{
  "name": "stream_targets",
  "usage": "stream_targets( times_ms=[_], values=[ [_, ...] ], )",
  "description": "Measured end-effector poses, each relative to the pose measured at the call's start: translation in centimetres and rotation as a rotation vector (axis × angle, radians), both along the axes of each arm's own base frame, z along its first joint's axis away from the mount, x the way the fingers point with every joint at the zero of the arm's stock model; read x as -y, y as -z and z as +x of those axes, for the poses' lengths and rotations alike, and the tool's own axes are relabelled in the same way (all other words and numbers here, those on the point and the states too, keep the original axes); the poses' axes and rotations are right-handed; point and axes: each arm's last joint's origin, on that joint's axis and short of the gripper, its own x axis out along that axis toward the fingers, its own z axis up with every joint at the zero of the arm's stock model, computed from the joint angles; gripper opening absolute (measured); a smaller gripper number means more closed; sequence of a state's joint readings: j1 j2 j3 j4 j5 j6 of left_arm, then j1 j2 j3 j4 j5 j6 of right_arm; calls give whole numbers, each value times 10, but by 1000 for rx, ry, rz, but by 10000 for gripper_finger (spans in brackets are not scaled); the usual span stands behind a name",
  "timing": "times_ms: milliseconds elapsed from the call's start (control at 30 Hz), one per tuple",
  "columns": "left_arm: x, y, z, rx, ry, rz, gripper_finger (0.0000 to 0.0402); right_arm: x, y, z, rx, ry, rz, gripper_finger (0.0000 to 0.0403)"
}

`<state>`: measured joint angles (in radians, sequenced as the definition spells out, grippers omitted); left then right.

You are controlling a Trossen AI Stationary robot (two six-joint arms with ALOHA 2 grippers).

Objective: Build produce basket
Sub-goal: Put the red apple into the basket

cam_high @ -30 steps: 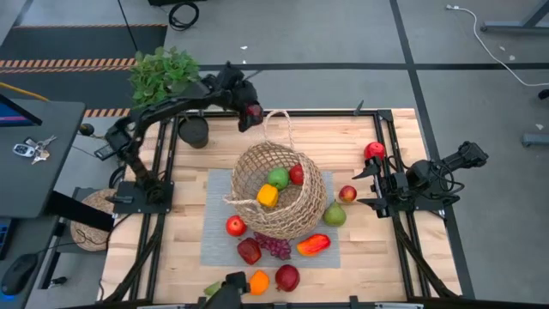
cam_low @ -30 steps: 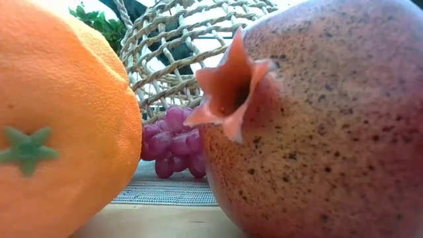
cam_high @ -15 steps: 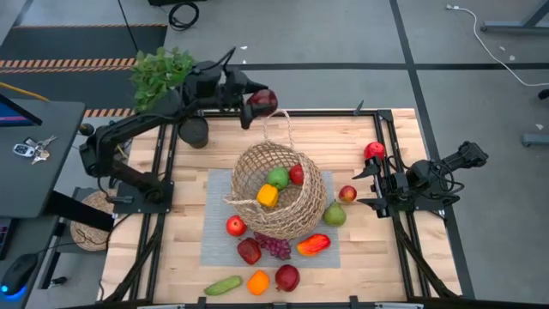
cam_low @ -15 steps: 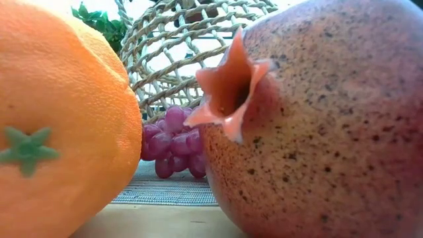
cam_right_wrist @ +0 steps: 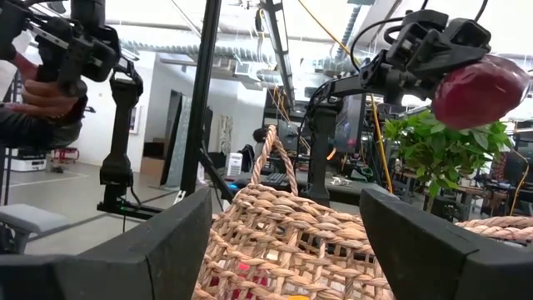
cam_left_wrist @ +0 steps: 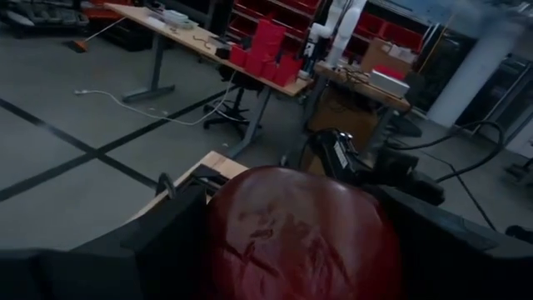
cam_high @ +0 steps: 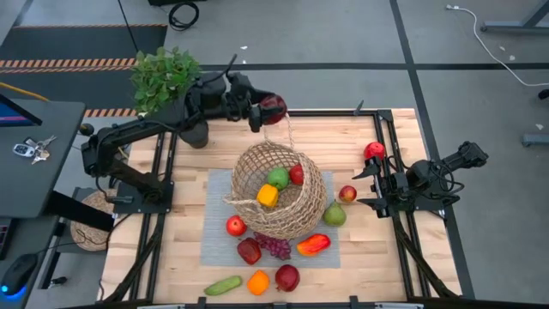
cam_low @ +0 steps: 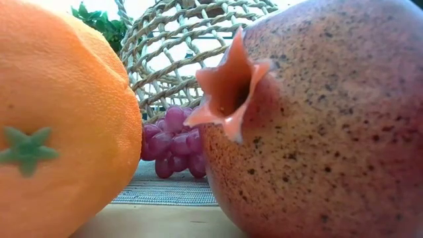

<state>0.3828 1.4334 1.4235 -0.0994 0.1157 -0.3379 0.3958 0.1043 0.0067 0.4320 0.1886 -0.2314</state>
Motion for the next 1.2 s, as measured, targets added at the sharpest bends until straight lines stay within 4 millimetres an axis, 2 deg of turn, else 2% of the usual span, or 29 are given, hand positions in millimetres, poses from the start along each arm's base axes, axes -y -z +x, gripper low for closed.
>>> stream_targets(
  times_ms=[167, 267, 433, 700, 967, 1200],
  values=[
    [9, 0, 3, 3, 27, -17, 332, 0, 0, 0, -1, 0, 0, 310],
    [18, 0, 6, -9, 78, 32, 332, 0, 0, 0, -1, 0, 0, 310],
    [44, 2, 13, -75, 307, 397, 332, 0, 0, 0, 0, 0, 0, 310],
    [75, 9, 18, -169, 477, 990, 332, 0, 0, 0, -1, 0, 0, 310],
    [80, 8, 18, -201, 526, 1607, 333, 0, 0, 0, 0, 0, 0, 310],
    [79, 8, 18, -232, 522, 1939, 349, 0, 0, 0, 0, 0, 0, 310]
  ],
)
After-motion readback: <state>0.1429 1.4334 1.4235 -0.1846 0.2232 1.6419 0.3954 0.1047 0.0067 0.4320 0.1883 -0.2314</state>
